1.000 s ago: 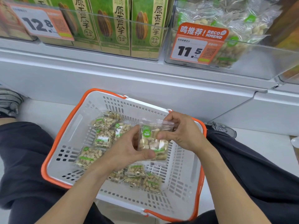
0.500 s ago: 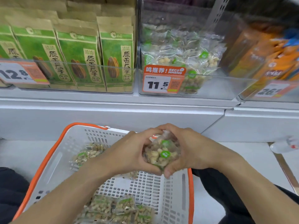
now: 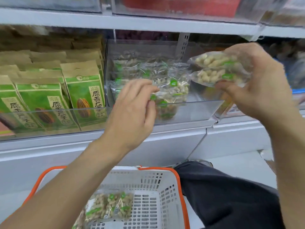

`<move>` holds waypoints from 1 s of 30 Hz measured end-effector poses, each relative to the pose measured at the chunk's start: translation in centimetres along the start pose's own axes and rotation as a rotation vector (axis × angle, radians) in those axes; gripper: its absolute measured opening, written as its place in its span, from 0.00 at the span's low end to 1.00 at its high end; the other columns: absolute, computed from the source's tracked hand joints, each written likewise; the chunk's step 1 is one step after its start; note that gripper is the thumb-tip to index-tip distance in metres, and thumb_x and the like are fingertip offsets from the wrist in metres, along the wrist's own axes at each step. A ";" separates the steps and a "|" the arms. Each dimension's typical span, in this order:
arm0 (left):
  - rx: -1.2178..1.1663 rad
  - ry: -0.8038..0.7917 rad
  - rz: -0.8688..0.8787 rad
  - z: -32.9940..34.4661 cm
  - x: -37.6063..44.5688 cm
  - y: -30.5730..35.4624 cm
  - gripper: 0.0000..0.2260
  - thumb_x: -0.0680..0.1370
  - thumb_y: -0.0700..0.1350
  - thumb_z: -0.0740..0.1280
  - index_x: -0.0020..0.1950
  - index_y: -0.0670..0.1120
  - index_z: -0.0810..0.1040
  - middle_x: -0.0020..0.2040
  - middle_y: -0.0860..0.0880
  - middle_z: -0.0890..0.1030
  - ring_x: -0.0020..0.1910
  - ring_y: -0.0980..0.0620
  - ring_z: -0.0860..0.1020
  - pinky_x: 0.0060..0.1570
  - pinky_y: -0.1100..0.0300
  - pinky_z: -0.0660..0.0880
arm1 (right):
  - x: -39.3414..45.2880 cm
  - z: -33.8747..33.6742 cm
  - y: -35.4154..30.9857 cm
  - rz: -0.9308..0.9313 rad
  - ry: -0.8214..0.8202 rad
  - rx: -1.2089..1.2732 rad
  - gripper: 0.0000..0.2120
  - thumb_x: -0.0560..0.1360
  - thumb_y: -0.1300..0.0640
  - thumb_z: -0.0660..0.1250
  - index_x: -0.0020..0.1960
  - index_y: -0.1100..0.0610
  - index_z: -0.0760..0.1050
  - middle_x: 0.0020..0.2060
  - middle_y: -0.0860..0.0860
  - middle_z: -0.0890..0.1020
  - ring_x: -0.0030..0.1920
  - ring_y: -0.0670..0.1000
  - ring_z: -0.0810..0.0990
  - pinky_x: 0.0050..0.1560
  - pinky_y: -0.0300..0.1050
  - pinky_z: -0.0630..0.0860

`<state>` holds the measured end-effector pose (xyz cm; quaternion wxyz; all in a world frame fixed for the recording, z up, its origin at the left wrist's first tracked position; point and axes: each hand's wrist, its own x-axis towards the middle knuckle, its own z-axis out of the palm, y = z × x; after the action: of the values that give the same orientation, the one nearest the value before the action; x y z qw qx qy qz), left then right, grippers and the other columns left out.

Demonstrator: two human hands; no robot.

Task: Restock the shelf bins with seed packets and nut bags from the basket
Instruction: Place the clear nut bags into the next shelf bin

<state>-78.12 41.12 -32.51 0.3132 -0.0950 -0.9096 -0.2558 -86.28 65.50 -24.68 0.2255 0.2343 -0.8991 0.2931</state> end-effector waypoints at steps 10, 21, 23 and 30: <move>0.306 -0.389 0.060 3.2 4.1 -1.3 0.16 0.80 0.43 0.59 0.68 0.52 0.71 0.63 0.51 0.76 0.58 0.43 0.76 0.49 0.47 0.76 | 4.2 4.1 0.6 0.132 -0.331 -0.330 0.29 0.67 0.62 0.76 0.66 0.48 0.76 0.52 0.54 0.70 0.56 0.62 0.75 0.54 0.50 0.76; 0.137 -0.251 -0.175 3.2 4.9 -1.1 0.04 0.79 0.47 0.62 0.50 0.50 0.76 0.46 0.55 0.75 0.52 0.47 0.75 0.41 0.56 0.67 | 4.7 5.2 -0.3 0.166 -0.575 -0.249 0.27 0.70 0.66 0.69 0.67 0.50 0.76 0.61 0.53 0.80 0.59 0.55 0.78 0.52 0.42 0.73; 0.134 -0.239 -0.169 3.1 4.8 -1.2 0.04 0.79 0.46 0.63 0.50 0.49 0.76 0.47 0.53 0.77 0.52 0.47 0.76 0.42 0.55 0.69 | 4.6 5.2 0.0 0.169 -0.589 -0.188 0.28 0.70 0.67 0.67 0.67 0.48 0.75 0.62 0.52 0.79 0.57 0.53 0.78 0.50 0.40 0.73; 0.167 -0.190 -0.159 3.1 4.5 -0.9 0.04 0.79 0.46 0.62 0.51 0.50 0.76 0.48 0.54 0.79 0.51 0.49 0.76 0.38 0.56 0.64 | 4.0 5.0 3.0 0.242 -0.514 -0.096 0.23 0.70 0.52 0.79 0.63 0.48 0.79 0.64 0.48 0.80 0.63 0.49 0.78 0.60 0.38 0.70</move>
<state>-83.62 42.03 -32.19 0.2115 -0.0200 -0.9579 -0.1930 -92.43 63.31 -27.41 -0.0353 0.1807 -0.9611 0.2059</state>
